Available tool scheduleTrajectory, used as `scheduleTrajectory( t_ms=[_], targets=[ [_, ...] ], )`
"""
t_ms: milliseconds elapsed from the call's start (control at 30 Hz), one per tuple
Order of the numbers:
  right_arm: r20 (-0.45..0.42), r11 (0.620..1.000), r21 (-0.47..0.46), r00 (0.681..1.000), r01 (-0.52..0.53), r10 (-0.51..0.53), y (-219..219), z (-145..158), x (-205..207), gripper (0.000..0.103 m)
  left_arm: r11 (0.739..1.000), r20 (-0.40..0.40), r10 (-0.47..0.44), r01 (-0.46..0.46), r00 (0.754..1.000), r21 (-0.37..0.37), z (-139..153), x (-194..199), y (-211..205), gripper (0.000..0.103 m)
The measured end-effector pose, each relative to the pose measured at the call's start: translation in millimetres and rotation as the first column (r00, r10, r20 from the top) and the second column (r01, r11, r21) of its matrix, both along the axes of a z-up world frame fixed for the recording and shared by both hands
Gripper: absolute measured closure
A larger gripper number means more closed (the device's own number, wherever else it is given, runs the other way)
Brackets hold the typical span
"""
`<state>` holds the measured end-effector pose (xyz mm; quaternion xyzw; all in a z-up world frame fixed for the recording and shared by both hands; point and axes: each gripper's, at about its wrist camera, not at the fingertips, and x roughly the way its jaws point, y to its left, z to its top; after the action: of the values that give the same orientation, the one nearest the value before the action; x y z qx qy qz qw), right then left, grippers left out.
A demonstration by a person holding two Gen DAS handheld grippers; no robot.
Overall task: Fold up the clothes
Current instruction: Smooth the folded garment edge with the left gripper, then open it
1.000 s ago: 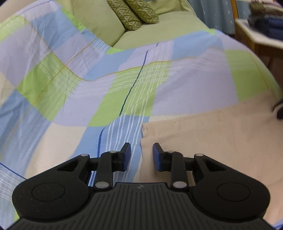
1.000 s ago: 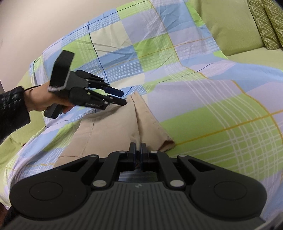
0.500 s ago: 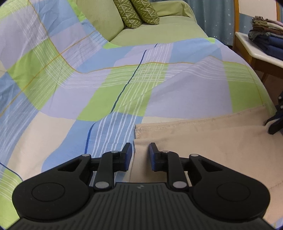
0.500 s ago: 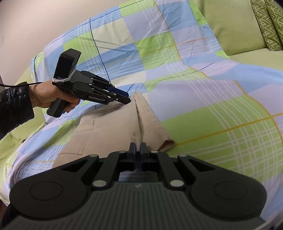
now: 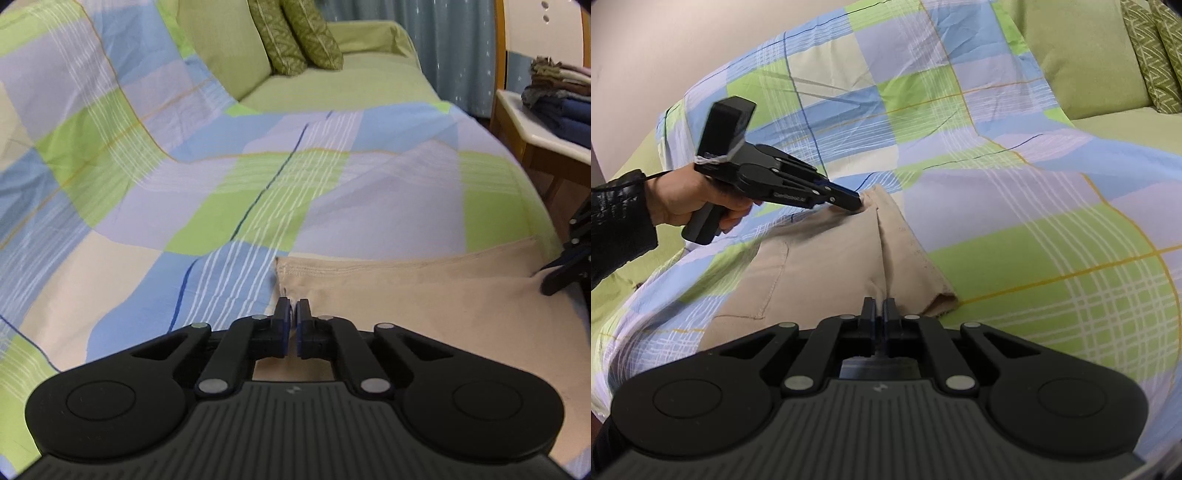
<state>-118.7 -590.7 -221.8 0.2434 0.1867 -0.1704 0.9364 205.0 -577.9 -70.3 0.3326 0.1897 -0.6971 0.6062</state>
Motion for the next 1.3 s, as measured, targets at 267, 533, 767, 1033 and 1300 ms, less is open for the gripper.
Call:
scheduleTrajectory(
  t_ms=[267,533,767,1033,1300],
  targets=[
    [0.045,0.998,-0.053,0.999,0.033,-0.031,-2.2,20.5,-10.0,0.102,0.999,-0.015,0.032,-0.032,0.999,-0.028,4.5,8.4,-4.7,0.103],
    [0.011,0.999,-0.029,0.999,0.035,-0.035,-9.2,14.4,-10.3,0.103,0.998,0.001,0.055,-0.055,0.998,0.011,-4.0,8.2,-2.8,0.103],
    [-0.014,1.000,-0.004,0.999,0.031,-0.031,-9.5,3.3,-7.7,0.102,0.998,0.017,0.061,-0.061,0.998,-0.002,-2.9,4.6,-1.4,0.103],
    [-0.015,1.000,-0.008,0.999,0.030,-0.030,-8.4,1.4,-4.6,0.102,0.999,0.065,0.040,-0.038,0.997,-0.032,3.8,-10.5,1.8,0.103],
    [-0.016,1.000,-0.005,1.000,0.027,-0.027,-9.4,-0.1,-4.2,0.102,0.999,0.071,0.038,-0.039,0.997,0.017,-6.0,-4.8,-14.1,0.097]
  ],
)
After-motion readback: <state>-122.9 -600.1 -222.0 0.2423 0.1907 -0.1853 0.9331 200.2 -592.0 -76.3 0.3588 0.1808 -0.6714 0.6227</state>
